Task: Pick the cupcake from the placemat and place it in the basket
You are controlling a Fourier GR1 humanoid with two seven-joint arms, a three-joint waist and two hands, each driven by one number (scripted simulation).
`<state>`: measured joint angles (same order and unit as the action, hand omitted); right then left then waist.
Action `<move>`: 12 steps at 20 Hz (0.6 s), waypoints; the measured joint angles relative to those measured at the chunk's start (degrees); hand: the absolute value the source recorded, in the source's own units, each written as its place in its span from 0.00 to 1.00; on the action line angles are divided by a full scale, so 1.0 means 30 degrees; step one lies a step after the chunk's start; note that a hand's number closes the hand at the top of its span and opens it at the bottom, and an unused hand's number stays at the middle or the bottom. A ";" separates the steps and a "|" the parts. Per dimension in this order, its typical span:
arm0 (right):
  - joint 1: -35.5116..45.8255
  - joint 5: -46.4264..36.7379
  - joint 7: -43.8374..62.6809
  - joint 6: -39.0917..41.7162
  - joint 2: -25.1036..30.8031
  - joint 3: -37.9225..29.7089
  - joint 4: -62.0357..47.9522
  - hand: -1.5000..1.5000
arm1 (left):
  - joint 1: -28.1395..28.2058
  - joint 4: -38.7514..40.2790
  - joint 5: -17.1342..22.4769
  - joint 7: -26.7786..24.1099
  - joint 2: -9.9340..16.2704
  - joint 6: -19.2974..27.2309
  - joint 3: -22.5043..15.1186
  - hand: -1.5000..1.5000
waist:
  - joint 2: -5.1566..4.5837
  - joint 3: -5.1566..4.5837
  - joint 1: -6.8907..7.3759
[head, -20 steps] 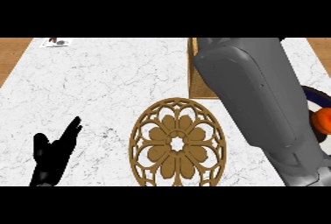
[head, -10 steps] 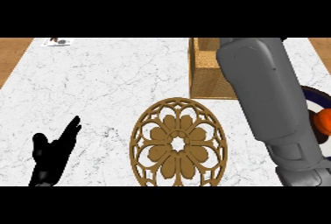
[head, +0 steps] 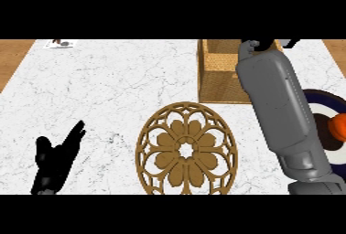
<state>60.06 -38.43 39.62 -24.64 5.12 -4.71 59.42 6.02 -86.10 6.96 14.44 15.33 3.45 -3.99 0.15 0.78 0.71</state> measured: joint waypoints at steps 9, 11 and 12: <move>-0.0656 -0.1953 -0.0256 0.1243 0.2321 0.0605 -0.2218 0.00 | 0.0164 0.0004 -0.0195 -0.0258 -0.0129 -0.0096 0.0107 0.50 | 0.0032 -0.0003 -0.0072; -0.0940 -0.1933 -0.0771 0.1456 0.2659 0.0638 -0.2059 0.00 | 0.0220 -0.0269 -0.0148 0.0139 -0.0111 -0.0068 0.0191 0.50 | 0.0043 -0.0021 -0.0098; -0.0991 -0.1909 -0.1014 0.1483 0.2820 0.0598 -0.2009 0.00 | 0.0267 -0.0348 -0.0273 0.0191 -0.0149 0.0012 0.0151 0.50 | 0.0049 -0.0027 -0.0101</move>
<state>57.09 -44.16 36.57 -20.19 13.59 -2.92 53.39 6.82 -87.14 6.14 15.01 14.88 3.48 -3.54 0.30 0.70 0.41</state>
